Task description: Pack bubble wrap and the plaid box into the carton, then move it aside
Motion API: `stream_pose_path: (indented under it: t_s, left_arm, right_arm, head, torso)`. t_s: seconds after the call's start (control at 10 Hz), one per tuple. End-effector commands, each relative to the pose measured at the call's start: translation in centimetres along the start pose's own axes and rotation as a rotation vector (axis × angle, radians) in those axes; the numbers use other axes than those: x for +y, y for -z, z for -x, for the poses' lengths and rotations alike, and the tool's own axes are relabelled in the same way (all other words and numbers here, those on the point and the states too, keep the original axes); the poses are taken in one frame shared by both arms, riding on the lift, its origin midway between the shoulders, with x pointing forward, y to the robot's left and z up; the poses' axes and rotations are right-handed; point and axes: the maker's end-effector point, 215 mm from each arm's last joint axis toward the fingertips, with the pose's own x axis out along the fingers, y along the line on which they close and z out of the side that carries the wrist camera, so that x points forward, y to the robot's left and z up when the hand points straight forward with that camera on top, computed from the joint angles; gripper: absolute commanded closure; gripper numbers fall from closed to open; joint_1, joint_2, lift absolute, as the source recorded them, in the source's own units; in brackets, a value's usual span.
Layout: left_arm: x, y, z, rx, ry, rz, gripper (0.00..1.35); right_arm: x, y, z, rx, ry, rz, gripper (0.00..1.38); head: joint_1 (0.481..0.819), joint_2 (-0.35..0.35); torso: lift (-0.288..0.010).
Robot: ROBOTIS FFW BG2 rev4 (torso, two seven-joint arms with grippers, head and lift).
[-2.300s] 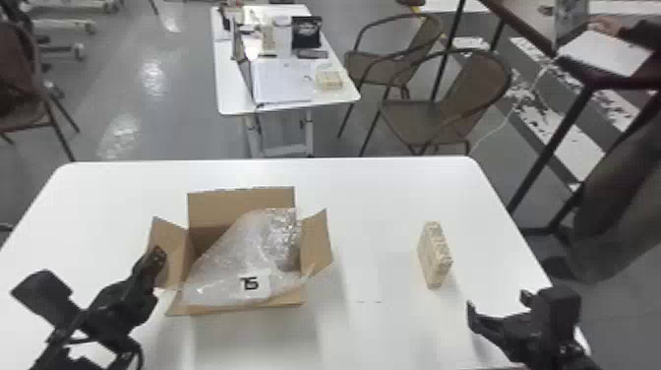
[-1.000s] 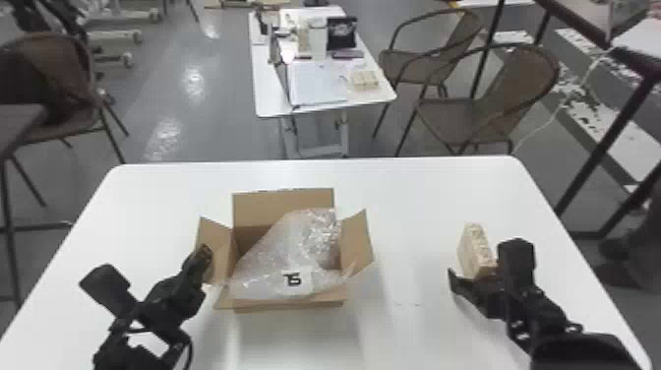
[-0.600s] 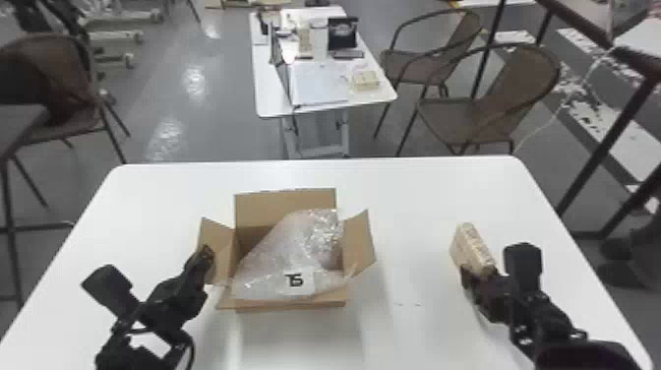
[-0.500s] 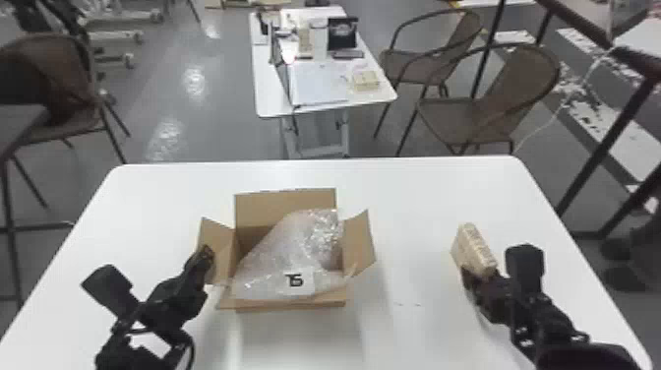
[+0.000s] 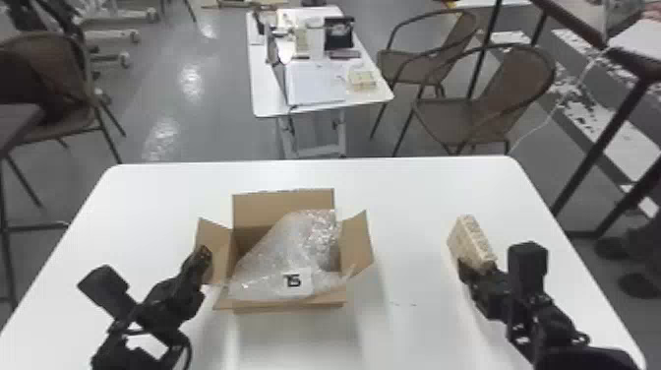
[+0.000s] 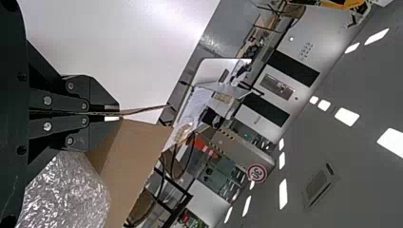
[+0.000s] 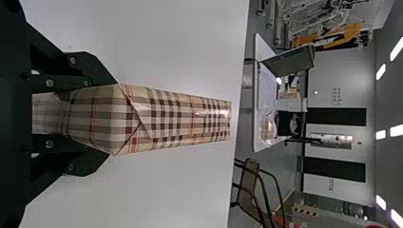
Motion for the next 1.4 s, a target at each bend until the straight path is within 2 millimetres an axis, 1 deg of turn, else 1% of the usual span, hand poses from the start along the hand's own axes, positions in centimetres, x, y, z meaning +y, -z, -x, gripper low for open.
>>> stream_pose_path:
  t_s: [0.0, 0.1, 0.2, 0.4, 0.5, 0.6, 0.8, 0.9, 1.0, 1.1, 1.3]
  left_arm:
    - [0.0, 0.0, 0.0, 0.000, 0.000, 0.000, 1.21]
    - [0.1, -0.1, 0.0, -0.003, -0.001, 0.001, 1.21]
    - [0.1, -0.2, 0.0, -0.004, -0.003, 0.001, 1.21]
    - [0.0, -0.2, -0.2, -0.003, 0.001, -0.001, 1.21]
    - [0.0, -0.2, -0.4, 0.001, 0.002, -0.002, 1.21]
    - [-0.1, -0.1, -0.7, 0.004, 0.004, -0.002, 1.21]
    - [-0.1, -0.1, -0.7, 0.006, 0.005, -0.003, 1.21]
    - [-0.2, -0.1, -0.9, 0.007, 0.008, -0.002, 1.21]
    - [-0.3, -0.1, -1.1, 0.006, 0.008, -0.001, 1.21]
    - [-0.3, -0.3, -1.2, 0.004, 0.009, -0.002, 1.21]
    - [-0.7, -0.4, -1.3, -0.004, 0.016, 0.008, 1.21]
  right_arm:
    - [2.7, -6.0, 0.8, -0.118, -0.037, -0.003, 0.95]
    - [4.6, -9.3, 1.4, -0.164, -0.069, -0.016, 0.95]
    - [6.8, -11.9, 1.8, -0.189, -0.118, -0.030, 0.95]
    - [12.3, -16.6, 2.2, -0.221, -0.280, -0.059, 0.95]
    - [14.6, -19.0, 2.8, -0.233, -0.330, -0.050, 0.95]
    - [16.9, -19.9, 3.1, -0.220, -0.404, -0.084, 0.95]
    - [23.1, -20.7, 3.6, -0.174, -0.583, -0.114, 0.95]
    - [25.6, -20.3, 3.9, -0.131, -0.661, -0.128, 0.95]
    - [26.6, -20.2, 4.1, -0.109, -0.692, -0.138, 0.95]
    - [26.8, -19.4, 4.2, -0.071, -0.697, -0.146, 0.95]
    - [27.6, -16.0, 3.6, 0.026, -0.734, -0.171, 0.95]
  head:
    - [0.695, 0.031]
    - [0.695, 0.051]
    - [0.695, 0.063]
    - [0.695, 0.122]
    - [0.695, 0.153]
    - [0.695, 0.178]
    - [0.695, 0.219]
    - [0.695, 0.251]
    - [0.695, 0.281]
    - [0.695, 0.304]
    - [0.695, 0.314]
  torso:
    - [-0.027]
    - [-0.027]
    - [-0.027]
    - [-0.027]
    - [-0.027]
    - [-0.027]
    - [-0.027]
    - [-0.027]
    - [-0.027]
    - [-0.027]
    - [-0.027]
